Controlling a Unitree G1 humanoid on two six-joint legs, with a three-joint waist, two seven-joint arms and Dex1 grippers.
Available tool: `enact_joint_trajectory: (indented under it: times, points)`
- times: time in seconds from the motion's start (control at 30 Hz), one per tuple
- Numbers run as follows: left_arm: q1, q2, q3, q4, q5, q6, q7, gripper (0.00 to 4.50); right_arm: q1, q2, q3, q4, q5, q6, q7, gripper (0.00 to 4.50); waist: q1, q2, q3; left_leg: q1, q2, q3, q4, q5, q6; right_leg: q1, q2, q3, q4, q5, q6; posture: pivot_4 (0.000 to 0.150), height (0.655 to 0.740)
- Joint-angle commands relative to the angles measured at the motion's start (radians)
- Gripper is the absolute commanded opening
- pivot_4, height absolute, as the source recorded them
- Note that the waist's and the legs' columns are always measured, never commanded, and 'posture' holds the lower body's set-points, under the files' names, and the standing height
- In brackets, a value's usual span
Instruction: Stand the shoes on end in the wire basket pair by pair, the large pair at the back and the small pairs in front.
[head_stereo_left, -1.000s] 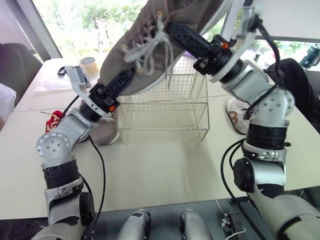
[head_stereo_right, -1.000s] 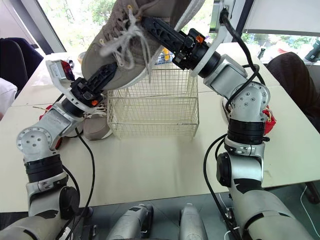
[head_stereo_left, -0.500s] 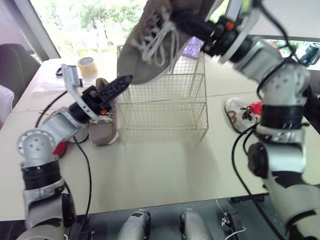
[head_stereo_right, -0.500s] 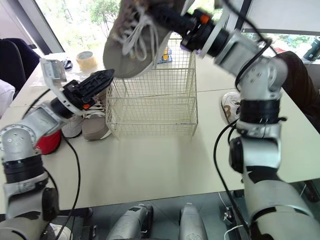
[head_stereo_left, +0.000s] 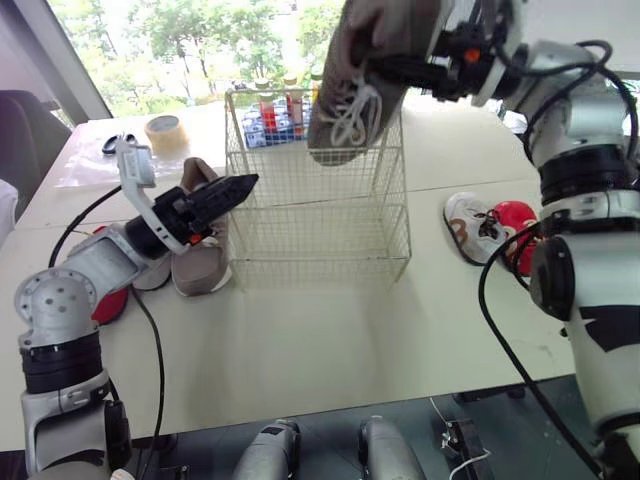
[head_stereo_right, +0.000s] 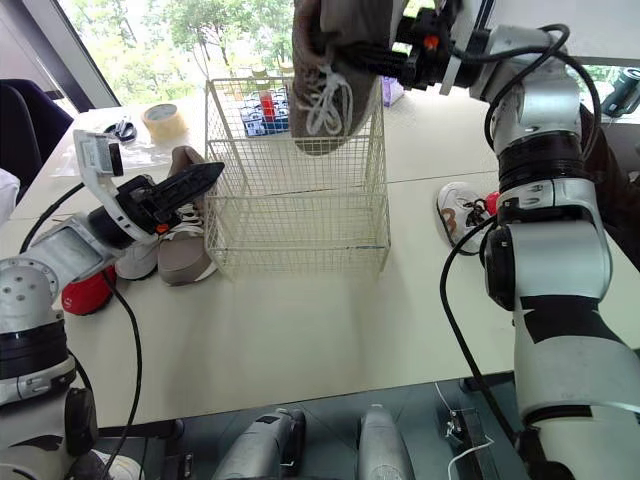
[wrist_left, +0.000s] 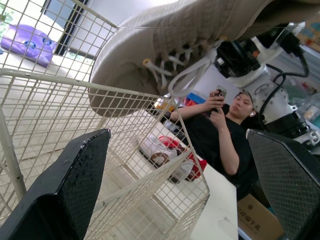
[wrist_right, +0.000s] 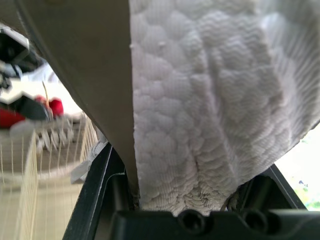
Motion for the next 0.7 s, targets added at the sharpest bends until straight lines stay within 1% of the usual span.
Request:
enact_joint_trajectory:
  times: [0.03, 0.2, 0.23, 0.27, 0.4, 0.43, 0.7]
  points:
    - [-0.001, 0.005, 0.002, -0.043, 0.001, -0.017, -0.005, 4.48, -0.049, 0.013, -0.018, 0.052, -0.039, -0.095, 0.035, 1.74, 0.0, 0.0, 0.0, 0.0, 0.0, 0.0, 0.0, 0.0, 0.0, 0.0, 0.0, 0.0, 0.0, 0.0, 0.0, 0.15, 0.74]
    - [0.004, -0.002, -0.008, -0.052, 0.012, -0.022, -0.005, 4.48, -0.015, 0.033, -0.018, 0.126, -0.097, -0.159, 0.031, 1.74, 0.0, 0.0, 0.0, 0.0, 0.0, 0.0, 0.0, 0.0, 0.0, 0.0, 0.0, 0.0, 0.0, 0.0, 0.0, 0.15, 0.74]
    - [0.005, -0.002, -0.012, -0.054, 0.015, -0.021, -0.006, 4.49, -0.008, 0.035, -0.017, 0.136, -0.108, -0.163, 0.028, 2.22, 0.001, 0.0, 0.0, 0.0, 0.0, 0.0, 0.0, 0.0, 0.0, 0.0, 0.0, 0.0, 0.0, 0.0, 0.0, 0.15, 0.74]
    - [0.006, -0.002, -0.014, -0.055, 0.018, -0.021, -0.006, 4.5, -0.005, 0.036, -0.019, 0.144, -0.117, -0.166, 0.027, 2.51, 0.001, 0.0, 0.0, 0.0, 0.0, 0.0, 0.001, 0.0, 0.0, 0.0, 0.0, 0.0, 0.0, 0.0, 0.0, 0.15, 0.74]
    - [0.013, 0.0, -0.017, -0.063, 0.02, -0.016, -0.009, 4.5, 0.007, 0.03, -0.03, 0.148, -0.139, -0.182, 0.012, 4.38, 0.0, 0.0, 0.0, 0.0, 0.0, 0.0, 0.001, 0.0, 0.0, 0.0, 0.0, 0.0, 0.0, 0.0, 0.0, 0.15, 0.74]
    - [0.014, 0.0, -0.017, -0.064, 0.019, -0.015, -0.009, 4.5, 0.008, 0.028, -0.032, 0.146, -0.143, -0.186, 0.008, 4.46, 0.0, 0.0, 0.0, 0.0, 0.0, 0.0, 0.001, 0.0, 0.0, 0.0, 0.0, 0.0, 0.0, 0.0, 0.0, 0.15, 0.74]
    - [0.002, -0.006, -0.035, -0.058, 0.029, -0.021, -0.014, 4.5, -0.003, -0.027, -0.074, 0.063, -0.138, -0.18, -0.047, 4.46, 0.001, 0.0, 0.0, 0.0, 0.0, 0.0, 0.001, 0.0, -0.001, 0.0, 0.0, 0.0, 0.001, 0.0, 0.0, 0.15, 0.74]
